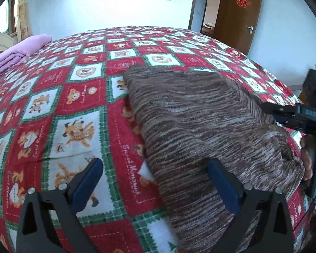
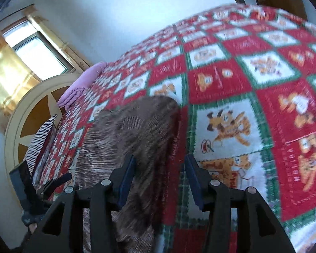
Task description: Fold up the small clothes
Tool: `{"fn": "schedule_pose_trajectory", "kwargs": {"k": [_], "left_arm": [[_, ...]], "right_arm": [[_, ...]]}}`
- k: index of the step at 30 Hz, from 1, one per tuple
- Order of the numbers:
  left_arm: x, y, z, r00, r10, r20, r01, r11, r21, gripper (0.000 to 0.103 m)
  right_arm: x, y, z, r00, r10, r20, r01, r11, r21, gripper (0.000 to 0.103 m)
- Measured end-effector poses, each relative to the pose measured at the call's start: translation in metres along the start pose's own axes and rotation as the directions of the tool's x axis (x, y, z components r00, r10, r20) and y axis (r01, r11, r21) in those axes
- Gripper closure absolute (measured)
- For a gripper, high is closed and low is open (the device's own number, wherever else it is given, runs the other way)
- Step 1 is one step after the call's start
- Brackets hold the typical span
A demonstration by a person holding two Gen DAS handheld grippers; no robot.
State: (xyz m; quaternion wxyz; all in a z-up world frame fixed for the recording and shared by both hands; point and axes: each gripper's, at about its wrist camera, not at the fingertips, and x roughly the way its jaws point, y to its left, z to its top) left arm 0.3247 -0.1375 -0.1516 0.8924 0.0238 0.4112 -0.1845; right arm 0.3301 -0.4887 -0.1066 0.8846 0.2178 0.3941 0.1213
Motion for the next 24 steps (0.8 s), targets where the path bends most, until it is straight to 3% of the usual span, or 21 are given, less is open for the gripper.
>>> {"fn": "schedule_pose_trajectory", "kwargs": {"k": [6,11,18,24], "left_arm": [[0.004,0.003,0.003,0.999,-0.045,-0.012,0.044,0.998,-0.034,0.001],[0.003,-0.005,0.003,0.999,-0.047,0.003,0.047,0.999,-0.008,0.001],[0.01,-0.002,0.004,0.989,-0.144,-0.02,0.143,0.989,-0.037,0.002],[0.013,0.004,0.004,0.971,-0.239,-0.02,0.237,0.969,-0.075,0.011]], "right_arm": [[0.012,-0.008,0.009,0.999,0.04,-0.012,-0.04,0.999,0.035,0.053],[0.024,-0.012,0.018,0.998,0.064,-0.008,-0.064,0.997,0.054,0.053],[0.042,-0.008,0.024,0.991,0.128,-0.031,-0.127,0.991,0.037,0.053],[0.048,-0.005,0.024,0.979,0.198,-0.044,-0.197,0.98,0.026,0.053]]}}
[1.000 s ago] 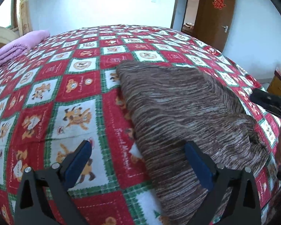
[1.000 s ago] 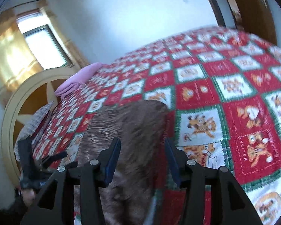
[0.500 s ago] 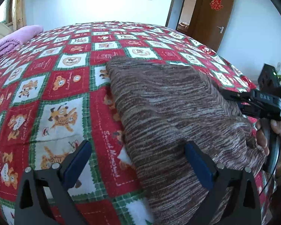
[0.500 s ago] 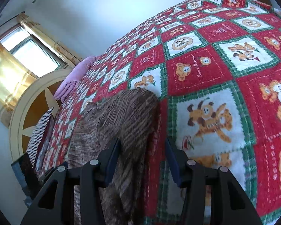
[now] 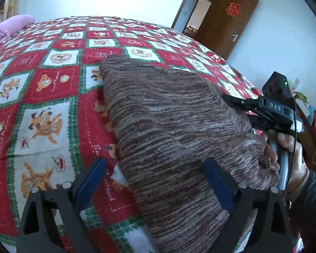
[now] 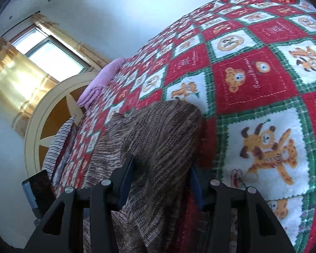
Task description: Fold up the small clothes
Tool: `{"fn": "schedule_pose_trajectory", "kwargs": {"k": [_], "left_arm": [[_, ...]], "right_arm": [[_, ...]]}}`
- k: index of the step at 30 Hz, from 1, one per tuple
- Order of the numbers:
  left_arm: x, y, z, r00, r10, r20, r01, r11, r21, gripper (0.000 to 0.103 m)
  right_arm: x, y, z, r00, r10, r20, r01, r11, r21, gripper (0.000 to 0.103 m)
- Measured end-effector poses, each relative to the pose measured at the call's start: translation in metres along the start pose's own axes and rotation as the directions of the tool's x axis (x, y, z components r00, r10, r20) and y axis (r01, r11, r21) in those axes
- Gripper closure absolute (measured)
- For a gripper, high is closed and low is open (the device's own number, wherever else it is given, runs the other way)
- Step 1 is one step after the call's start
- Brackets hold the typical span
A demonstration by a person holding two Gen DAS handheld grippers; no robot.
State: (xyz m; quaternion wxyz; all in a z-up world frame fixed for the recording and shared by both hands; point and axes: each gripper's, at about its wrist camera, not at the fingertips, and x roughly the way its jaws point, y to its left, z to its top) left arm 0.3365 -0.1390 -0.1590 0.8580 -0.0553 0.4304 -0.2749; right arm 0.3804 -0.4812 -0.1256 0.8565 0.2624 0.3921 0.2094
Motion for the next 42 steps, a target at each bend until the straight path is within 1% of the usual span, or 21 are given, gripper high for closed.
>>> {"fn": "schedule_pose_trajectory", "kwargs": {"k": [1,3,4,5,6,7,8,9,11,14,16,17,20,23,27,29,33,35,39,42], "left_arm": [[0.0,-0.001,0.0,1.0,-0.003,-0.002,0.003,1.0,0.005,0.014],[0.002,-0.004,-0.001,1.0,-0.005,-0.007,0.005,1.0,0.018,0.016],[0.002,-0.004,-0.001,1.0,-0.006,-0.009,0.006,1.0,0.022,0.018],[0.002,-0.005,-0.001,1.0,-0.006,-0.009,0.006,1.0,0.025,0.019],[0.001,-0.005,-0.002,1.0,-0.007,-0.008,0.007,1.0,0.024,0.019],[0.001,-0.005,-0.002,1.0,-0.01,-0.008,0.01,1.0,0.024,0.023],[0.001,-0.006,-0.002,1.0,-0.017,-0.008,0.017,1.0,0.026,0.026],[0.0,-0.006,-0.003,1.0,-0.016,-0.007,0.016,0.999,0.029,0.027],[-0.001,-0.008,-0.004,1.0,-0.012,-0.003,0.012,0.999,0.038,0.034],[-0.001,-0.013,-0.005,1.0,-0.001,0.003,0.001,0.998,0.06,0.041],[-0.001,-0.015,-0.005,1.0,0.008,0.005,-0.008,0.997,0.074,0.045],[-0.001,-0.017,-0.005,1.0,0.019,0.008,-0.02,0.996,0.084,0.05],[-0.003,-0.023,-0.005,0.998,0.053,0.019,-0.055,0.992,0.113,0.057],[-0.004,-0.034,-0.006,0.993,0.112,0.031,-0.115,0.979,0.166,0.062],[-0.005,-0.043,-0.008,0.986,0.163,0.046,-0.169,0.963,0.212,0.067],[-0.005,-0.045,-0.008,0.983,0.175,0.05,-0.182,0.957,0.226,0.069],[-0.01,-0.047,-0.006,0.982,0.185,0.038,-0.188,0.949,0.252,0.073],[-0.015,-0.046,-0.005,0.983,0.18,0.03,-0.181,0.951,0.251,0.076],[-0.026,-0.048,-0.006,0.983,0.177,0.038,-0.181,0.95,0.254,0.078],[-0.037,-0.051,-0.007,0.984,0.174,0.047,-0.18,0.95,0.256,0.079]], "right_arm": [[0.0,-0.001,0.0,1.0,0.005,0.001,-0.005,1.0,0.004,0.053],[0.001,-0.001,0.0,1.0,0.012,0.01,-0.012,1.0,0.007,0.055],[0.001,0.0,-0.001,1.0,0.008,0.015,-0.008,1.0,0.004,0.063],[0.003,0.001,-0.001,1.0,0.001,0.008,-0.001,1.0,-0.003,0.069],[0.005,0.003,-0.002,1.0,-0.013,0.004,0.013,1.0,-0.014,0.073],[0.005,0.005,-0.003,1.0,-0.017,0.006,0.017,1.0,-0.023,0.074],[0.005,0.006,-0.003,1.0,-0.016,0.006,0.017,0.999,-0.027,0.075],[0.004,0.004,-0.003,1.0,-0.015,0.006,0.015,1.0,-0.024,0.076],[0.005,0.003,-0.002,1.0,-0.012,0.005,0.012,1.0,-0.016,0.076],[0.005,0.002,-0.003,1.0,0.012,-0.008,-0.013,1.0,-0.023,0.076],[0.004,0.004,-0.003,1.0,0.008,-0.002,-0.008,1.0,-0.03,0.079],[0.004,0.004,-0.004,1.0,0.006,0.001,-0.006,0.999,-0.037,0.079],[0.003,0.005,-0.005,1.0,-0.001,0.01,0.001,0.999,-0.042,0.08],[0.002,0.006,-0.006,1.0,-0.014,0.017,0.015,0.999,-0.051,0.081],[0.001,0.009,-0.008,0.999,-0.034,0.034,0.036,0.997,-0.067,0.082],[0.001,0.011,-0.009,0.998,-0.053,0.039,0.056,0.995,-0.077,0.083],[0.0,0.021,-0.011,0.994,-0.104,0.041,0.108,0.988,-0.108,0.084],[-0.003,0.026,-0.013,0.992,-0.118,0.046,0.123,0.986,-0.111,0.084],[-0.015,0.038,-0.016,0.991,-0.103,0.079,0.112,0.987,-0.113,0.085],[-0.02,0.049,-0.02,0.991,-0.101,0.085,0.111,0.987,-0.117,0.085]]}}
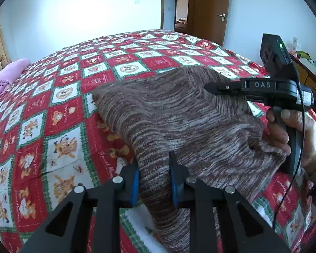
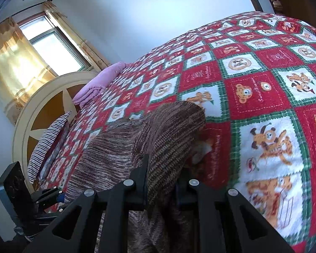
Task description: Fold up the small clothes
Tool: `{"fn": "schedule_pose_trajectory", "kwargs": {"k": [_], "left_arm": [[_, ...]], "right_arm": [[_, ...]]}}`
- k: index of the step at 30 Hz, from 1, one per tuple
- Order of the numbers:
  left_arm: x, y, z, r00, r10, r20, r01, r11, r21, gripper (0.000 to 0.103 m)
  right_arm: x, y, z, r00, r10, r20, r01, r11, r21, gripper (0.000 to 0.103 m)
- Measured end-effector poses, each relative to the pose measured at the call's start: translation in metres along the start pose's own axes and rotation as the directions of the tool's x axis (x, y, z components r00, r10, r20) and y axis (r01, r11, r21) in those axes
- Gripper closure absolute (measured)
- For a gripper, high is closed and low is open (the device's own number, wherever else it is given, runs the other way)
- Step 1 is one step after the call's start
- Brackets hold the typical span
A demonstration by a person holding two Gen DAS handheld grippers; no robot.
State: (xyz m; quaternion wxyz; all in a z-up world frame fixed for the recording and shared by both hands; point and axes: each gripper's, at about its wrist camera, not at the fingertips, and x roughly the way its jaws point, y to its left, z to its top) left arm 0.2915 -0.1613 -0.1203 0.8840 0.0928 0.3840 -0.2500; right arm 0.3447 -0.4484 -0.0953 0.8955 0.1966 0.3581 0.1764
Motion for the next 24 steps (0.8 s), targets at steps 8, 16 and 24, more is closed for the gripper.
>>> {"fn": "schedule_pose_trajectory", "kwargs": {"k": [8,16,24], "left_arm": [[-0.033,-0.001,-0.007,0.999,0.006,0.031,-0.006,1.0,0.0,0.08],[-0.069,0.012,-0.023,0.997,0.028,0.07,-0.026,0.999,-0.029,0.081],[-0.105,0.031,-0.044,0.992,0.074,0.103,-0.069,0.996,-0.048,0.081]], "right_arm": [[-0.01,0.035,-0.01,1.0,0.029,0.009,-0.029,0.999,-0.031,0.085],[-0.013,0.074,-0.023,0.997,0.075,-0.007,-0.075,0.995,-0.068,0.085],[-0.006,0.112,-0.036,0.99,0.139,-0.027,-0.141,0.985,-0.097,0.085]]}}
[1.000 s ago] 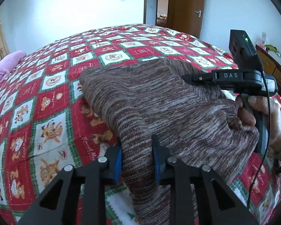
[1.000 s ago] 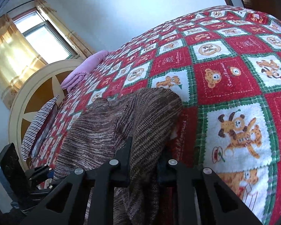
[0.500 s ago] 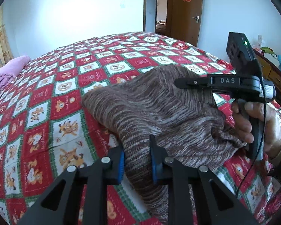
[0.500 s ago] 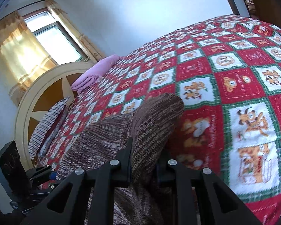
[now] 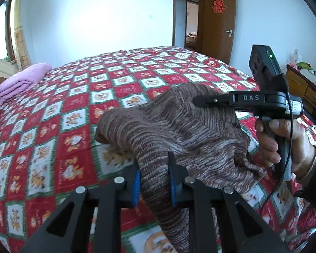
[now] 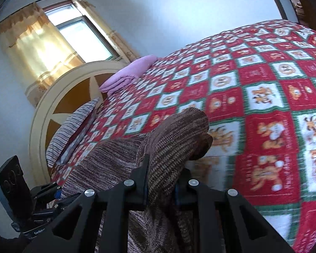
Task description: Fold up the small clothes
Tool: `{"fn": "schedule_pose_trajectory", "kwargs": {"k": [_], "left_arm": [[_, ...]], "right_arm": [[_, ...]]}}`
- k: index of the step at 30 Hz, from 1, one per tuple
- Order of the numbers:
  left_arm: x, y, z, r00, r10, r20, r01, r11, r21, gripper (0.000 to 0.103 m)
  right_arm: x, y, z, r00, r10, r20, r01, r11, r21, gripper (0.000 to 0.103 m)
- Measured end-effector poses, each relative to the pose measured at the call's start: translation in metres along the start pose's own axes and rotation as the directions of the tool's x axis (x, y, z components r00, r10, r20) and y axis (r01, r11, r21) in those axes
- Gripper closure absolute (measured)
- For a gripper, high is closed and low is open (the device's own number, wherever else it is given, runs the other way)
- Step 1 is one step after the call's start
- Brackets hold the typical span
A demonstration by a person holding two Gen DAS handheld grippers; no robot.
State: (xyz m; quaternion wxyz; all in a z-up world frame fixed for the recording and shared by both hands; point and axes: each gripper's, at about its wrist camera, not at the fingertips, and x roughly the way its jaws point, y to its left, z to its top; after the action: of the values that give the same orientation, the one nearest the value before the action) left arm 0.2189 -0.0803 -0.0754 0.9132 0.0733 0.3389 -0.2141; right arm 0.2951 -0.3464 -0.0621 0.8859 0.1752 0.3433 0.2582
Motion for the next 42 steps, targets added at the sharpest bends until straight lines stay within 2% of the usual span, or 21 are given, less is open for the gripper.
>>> {"fn": "schedule_pose_trajectory", "kwargs": {"k": [12,26,32,42], "left_arm": [[-0.05,0.052,-0.033,0.995,0.081,0.05,-0.076,0.993,-0.085,0.081],[-0.098,0.091,-0.07,0.983,0.173,0.065,-0.163,0.977,-0.138,0.081],[-0.102,0.103,-0.079,0.979,0.197,0.057,-0.187,0.971,-0.152,0.081],[-0.084,0.118,-0.112,0.977,0.211,-0.031,-0.213,0.959,-0.188,0.081]], "right_arm": [[0.036,0.068,-0.014,0.993,0.114,-0.04,-0.115,0.993,-0.038,0.085],[0.092,0.135,-0.038,0.965,0.212,-0.154,-0.226,0.971,-0.081,0.085],[0.11,0.15,-0.04,0.957,0.218,-0.19,-0.239,0.966,-0.094,0.085],[0.139,0.146,-0.045,0.946,0.201,-0.254,-0.224,0.972,-0.068,0.085]]}}
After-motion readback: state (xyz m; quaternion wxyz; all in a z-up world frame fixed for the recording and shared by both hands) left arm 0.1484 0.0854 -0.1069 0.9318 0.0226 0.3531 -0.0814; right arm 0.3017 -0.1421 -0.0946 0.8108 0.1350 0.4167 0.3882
